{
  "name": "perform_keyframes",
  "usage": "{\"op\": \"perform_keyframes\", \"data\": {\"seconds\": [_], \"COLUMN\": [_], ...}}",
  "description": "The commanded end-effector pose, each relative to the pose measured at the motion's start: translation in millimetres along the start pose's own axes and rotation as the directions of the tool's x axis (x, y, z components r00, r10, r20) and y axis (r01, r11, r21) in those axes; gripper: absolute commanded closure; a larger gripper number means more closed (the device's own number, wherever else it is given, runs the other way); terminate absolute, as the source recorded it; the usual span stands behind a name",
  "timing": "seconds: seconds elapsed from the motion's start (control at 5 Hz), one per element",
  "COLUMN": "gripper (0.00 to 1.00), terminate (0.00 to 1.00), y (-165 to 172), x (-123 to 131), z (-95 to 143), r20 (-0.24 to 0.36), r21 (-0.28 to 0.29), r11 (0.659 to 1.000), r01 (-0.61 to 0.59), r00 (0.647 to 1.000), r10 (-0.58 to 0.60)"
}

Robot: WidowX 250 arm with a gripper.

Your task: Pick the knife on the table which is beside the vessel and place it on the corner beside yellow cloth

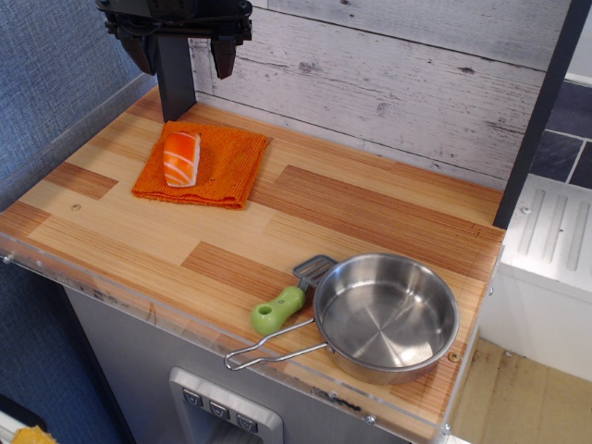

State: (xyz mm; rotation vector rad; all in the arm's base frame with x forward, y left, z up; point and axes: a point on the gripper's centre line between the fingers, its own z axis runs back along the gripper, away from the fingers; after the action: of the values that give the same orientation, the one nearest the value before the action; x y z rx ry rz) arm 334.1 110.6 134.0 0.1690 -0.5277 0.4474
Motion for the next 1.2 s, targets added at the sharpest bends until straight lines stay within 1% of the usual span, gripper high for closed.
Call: {"op": "perform_keyframes", "data": {"seconds": [0.0,0.2,0.4,0.6,0.8,1.0], "gripper": [0.00,0.00,0.00,0.00,0.00,0.00], "terminate": [0.00,0.00,0.00,0.00,0.00,0.00], "y": [0,-11,-18,-18,-20,-21], "x": [0,-17,-32,-48,-71,-93], "z": [0,-2,1,6,6,6], "r20": [0.000,-0.020,-0.031,-0.021,-0.039,-0.045], "r21": [0.000,-0.017,-0.040,-0.062,-0.080,-0.110], "r11": [1.000,0.999,0.996,0.986,0.963,0.955], "r01": [0.000,0.048,0.083,0.152,0.258,0.276], "r00": [1.000,0.999,0.996,0.988,0.964,0.958], "r10": [0.000,-0.048,-0.084,-0.153,-0.261,-0.282]}}
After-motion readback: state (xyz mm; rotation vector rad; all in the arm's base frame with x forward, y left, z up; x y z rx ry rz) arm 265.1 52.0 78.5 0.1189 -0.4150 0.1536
